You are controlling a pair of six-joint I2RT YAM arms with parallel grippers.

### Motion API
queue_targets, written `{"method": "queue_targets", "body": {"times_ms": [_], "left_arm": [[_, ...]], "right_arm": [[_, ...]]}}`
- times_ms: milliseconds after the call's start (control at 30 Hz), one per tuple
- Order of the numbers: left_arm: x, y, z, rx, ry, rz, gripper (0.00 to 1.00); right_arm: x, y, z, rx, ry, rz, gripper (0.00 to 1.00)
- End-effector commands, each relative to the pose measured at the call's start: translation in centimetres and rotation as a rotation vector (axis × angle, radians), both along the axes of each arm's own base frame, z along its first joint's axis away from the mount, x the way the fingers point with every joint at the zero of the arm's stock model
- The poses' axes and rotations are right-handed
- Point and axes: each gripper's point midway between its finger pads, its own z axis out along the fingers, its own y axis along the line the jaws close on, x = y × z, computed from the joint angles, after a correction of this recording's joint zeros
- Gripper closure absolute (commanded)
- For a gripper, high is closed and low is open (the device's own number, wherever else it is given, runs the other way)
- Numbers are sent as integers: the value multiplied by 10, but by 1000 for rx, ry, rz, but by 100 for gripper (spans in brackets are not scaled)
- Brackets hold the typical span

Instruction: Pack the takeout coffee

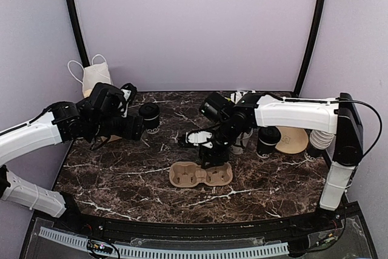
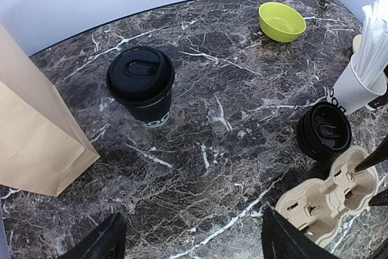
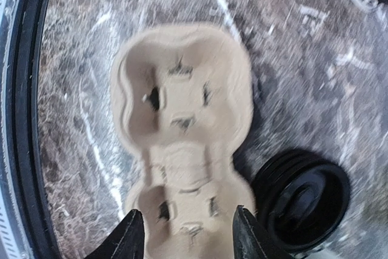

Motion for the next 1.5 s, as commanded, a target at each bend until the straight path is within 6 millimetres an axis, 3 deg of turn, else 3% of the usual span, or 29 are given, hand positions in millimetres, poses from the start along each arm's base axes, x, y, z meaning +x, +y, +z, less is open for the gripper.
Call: {"method": "queue_targets", "body": {"times_ms": [0, 267, 733, 1067, 1467], "left_arm": [[0, 8, 17, -12, -42, 13, 21], [-5, 20, 21, -8, -66, 35, 20], [-5, 24, 14, 0, -63, 40, 20], [-6, 26, 10, 0, -57, 42, 20], [-5, 30, 11, 3, -65, 47, 20]], "right_arm": [[11, 25, -1, 37, -27, 72, 51], [10, 30, -17, 13, 1, 74, 49], [-2, 27, -39, -54, 40, 111, 47], [1, 26, -51, -100, 24, 104, 45], [-8, 26, -60, -138, 2, 121, 49]]}}
